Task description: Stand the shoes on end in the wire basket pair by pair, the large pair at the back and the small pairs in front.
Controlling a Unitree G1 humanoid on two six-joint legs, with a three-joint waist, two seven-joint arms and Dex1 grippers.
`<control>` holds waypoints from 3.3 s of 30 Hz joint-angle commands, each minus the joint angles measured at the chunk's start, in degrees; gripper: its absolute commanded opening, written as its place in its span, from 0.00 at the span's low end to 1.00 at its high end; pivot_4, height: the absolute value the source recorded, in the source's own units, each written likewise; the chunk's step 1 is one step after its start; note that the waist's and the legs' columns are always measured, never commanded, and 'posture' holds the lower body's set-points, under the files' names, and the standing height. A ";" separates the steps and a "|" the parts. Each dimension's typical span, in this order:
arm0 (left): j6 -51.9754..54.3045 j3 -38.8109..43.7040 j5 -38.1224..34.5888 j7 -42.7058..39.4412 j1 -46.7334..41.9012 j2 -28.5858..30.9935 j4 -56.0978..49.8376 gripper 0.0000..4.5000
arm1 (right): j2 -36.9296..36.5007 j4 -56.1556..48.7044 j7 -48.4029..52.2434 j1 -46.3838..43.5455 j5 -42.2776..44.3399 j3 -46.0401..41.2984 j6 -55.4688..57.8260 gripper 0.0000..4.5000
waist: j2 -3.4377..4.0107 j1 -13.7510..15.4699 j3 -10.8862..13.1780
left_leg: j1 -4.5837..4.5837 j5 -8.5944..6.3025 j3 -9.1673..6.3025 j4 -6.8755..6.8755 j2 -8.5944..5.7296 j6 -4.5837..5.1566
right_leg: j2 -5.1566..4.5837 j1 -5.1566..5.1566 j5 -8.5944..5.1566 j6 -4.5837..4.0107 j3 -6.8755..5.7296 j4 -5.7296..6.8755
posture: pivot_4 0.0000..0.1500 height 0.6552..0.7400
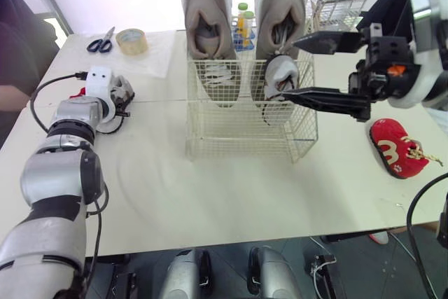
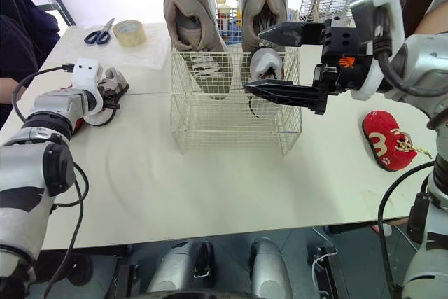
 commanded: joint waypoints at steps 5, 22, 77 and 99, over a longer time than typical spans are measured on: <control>-7.91 6.29 -6.10 -1.63 -5.03 0.16 -2.61 0.03 | -0.67 -1.44 -0.46 0.10 -0.26 -1.14 -1.52 1.00 | -0.21 0.69 0.09 | -0.11 -0.01 0.01 0.03 0.00 0.01 | 0.00 -0.07 0.00 0.00 0.00 -0.05 | 1.00 1.00; 41.90 7.97 -18.45 3.77 13.94 -2.96 -50.97 0.03 | 0.07 0.31 1.13 -0.52 -1.25 1.15 -2.31 1.00 | -0.41 -0.03 0.17 | -0.13 -0.02 0.03 0.01 0.00 0.05 | 0.04 -0.02 -0.01 0.02 0.03 -0.02 | 1.00 1.00; 11.95 -0.45 -11.50 -0.80 0.65 -4.00 -8.63 0.17 | 1.00 -0.94 -0.55 -0.03 -2.84 1.38 -3.31 1.00 | -0.44 -0.27 0.15 | -0.03 0.03 0.06 0.00 0.00 -0.05 | 0.03 0.00 -0.01 0.02 0.03 -0.09 | 1.00 1.00; 2.24 13.55 -27.11 13.37 15.82 -13.12 -81.14 0.01 | 1.65 2.49 0.01 0.22 -3.43 2.02 -3.51 1.00 | -0.62 -0.24 0.25 | -0.03 0.05 0.02 0.00 0.02 -0.07 | 0.02 0.01 0.01 0.01 0.06 -0.09 | 1.00 1.00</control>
